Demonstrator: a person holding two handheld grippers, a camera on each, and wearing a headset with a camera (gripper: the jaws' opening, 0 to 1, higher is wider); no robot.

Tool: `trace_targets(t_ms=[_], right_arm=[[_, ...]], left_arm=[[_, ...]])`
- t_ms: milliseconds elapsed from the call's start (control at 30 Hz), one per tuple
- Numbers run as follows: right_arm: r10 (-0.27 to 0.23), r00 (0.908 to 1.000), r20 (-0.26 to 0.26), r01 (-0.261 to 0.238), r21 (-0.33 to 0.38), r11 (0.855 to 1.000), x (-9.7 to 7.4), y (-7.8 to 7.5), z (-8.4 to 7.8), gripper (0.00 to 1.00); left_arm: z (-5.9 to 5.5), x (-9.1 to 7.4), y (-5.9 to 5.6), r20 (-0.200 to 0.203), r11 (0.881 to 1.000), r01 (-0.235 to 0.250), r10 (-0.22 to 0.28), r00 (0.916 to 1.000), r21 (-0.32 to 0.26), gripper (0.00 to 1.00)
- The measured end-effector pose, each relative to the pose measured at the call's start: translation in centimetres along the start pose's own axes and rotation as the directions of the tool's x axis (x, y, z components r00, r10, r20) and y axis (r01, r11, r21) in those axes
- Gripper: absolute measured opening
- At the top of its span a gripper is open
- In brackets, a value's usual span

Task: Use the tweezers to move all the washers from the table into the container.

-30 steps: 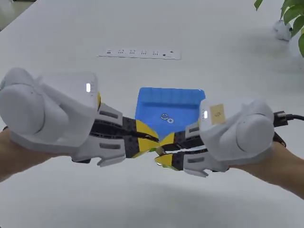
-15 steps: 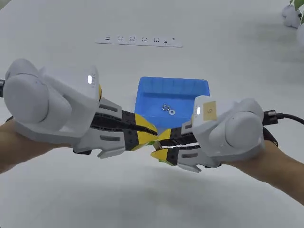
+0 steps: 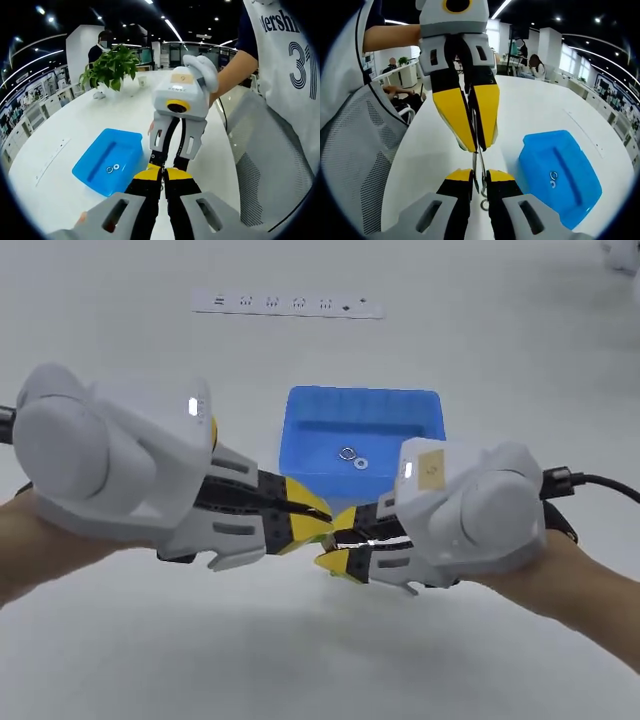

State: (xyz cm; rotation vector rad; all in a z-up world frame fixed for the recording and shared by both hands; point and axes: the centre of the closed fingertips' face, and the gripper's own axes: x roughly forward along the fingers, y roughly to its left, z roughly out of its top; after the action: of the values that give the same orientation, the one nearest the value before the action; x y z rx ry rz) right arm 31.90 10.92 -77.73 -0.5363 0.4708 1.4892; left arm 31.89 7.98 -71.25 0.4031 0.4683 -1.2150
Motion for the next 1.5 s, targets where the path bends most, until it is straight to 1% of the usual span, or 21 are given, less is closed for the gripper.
trace_targets(t_ms=[100, 200, 300, 433, 667, 800, 933, 1000, 1200, 1300, 1500], right_arm=[[0.002, 1.0000, 0.003, -0.002, 0.006, 1.000, 0.16, -0.07, -0.04, 0.12], [0.004, 1.0000, 0.006, -0.004, 0.006, 1.000, 0.26, -0.10, 0.03, 0.12], [0.005, 1.0000, -0.001, -0.005, 0.002, 1.000, 0.37, -0.17, -0.19, 0.12], [0.004, 1.0000, -0.005, -0.004, 0.004, 1.000, 0.39, -0.27, -0.33, 0.12], [0.005, 1.0000, 0.005, -0.005, 0.022, 1.000, 0.36, -0.27, -0.38, 0.12], [0.004, 1.0000, 0.003, -0.004, 0.023, 1.000, 0.26, -0.20, -0.42, 0.12], [0.010, 0.9998, -0.017, -0.011, -0.010, 1.000, -0.02, -0.05, -0.55, 0.12], [0.018, 0.9997, -0.018, -0.019, -0.027, 0.999, -0.24, -0.02, -0.45, 0.12], [0.051, 0.9986, -0.012, -0.051, -0.045, 0.998, -0.47, -0.06, -0.33, 0.12], [0.059, 0.9981, -0.018, -0.060, -0.047, 0.997, -0.42, -0.02, -0.37, 0.11], [0.044, 0.9990, -0.013, -0.044, -0.027, 0.999, -0.32, -0.18, -0.35, 0.10]], left_arm=[[-0.06, 0.11, 0.04, -0.008, 1.000, 0.004, -0.004, 1.0000, -0.004, 0.06], [-0.02, 0.16, 0.14, -0.002, 1.000, 0.005, -0.005, 1.0000, -0.008, 0.06], [-0.25, 0.24, 0.27, -0.008, 1.000, 0.005, -0.005, 1.0000, -0.012, 0.06], [-0.32, 0.38, 0.35, -0.002, 1.000, 0.007, -0.007, 1.0000, -0.027, 0.06], [-0.25, 0.48, 0.34, 0.001, 0.999, 0.009, -0.009, 1.0000, -0.031, 0.06], [-0.12, 0.61, 0.13, 0.005, 0.999, 0.014, -0.014, 0.9999, -0.031, 0.06], [0.05, 0.82, -0.14, 0.007, 0.999, 0.022, -0.022, 0.9997, -0.024, 0.06], [0.08, 0.85, -0.17, 0.008, 0.999, 0.025, -0.025, 0.9997, -0.023, 0.06], [0.02, 0.83, -0.02, 0.008, 0.999, 0.028, -0.028, 0.9996, -0.031, 0.06], [0.01, 0.88, 0.10, 0.011, 0.999, 0.025, -0.025, 0.9996, -0.035, 0.06], [-0.09, 0.83, 0.38, 0.004, 0.999, 0.017, -0.017, 0.9998, -0.035, 0.06]])
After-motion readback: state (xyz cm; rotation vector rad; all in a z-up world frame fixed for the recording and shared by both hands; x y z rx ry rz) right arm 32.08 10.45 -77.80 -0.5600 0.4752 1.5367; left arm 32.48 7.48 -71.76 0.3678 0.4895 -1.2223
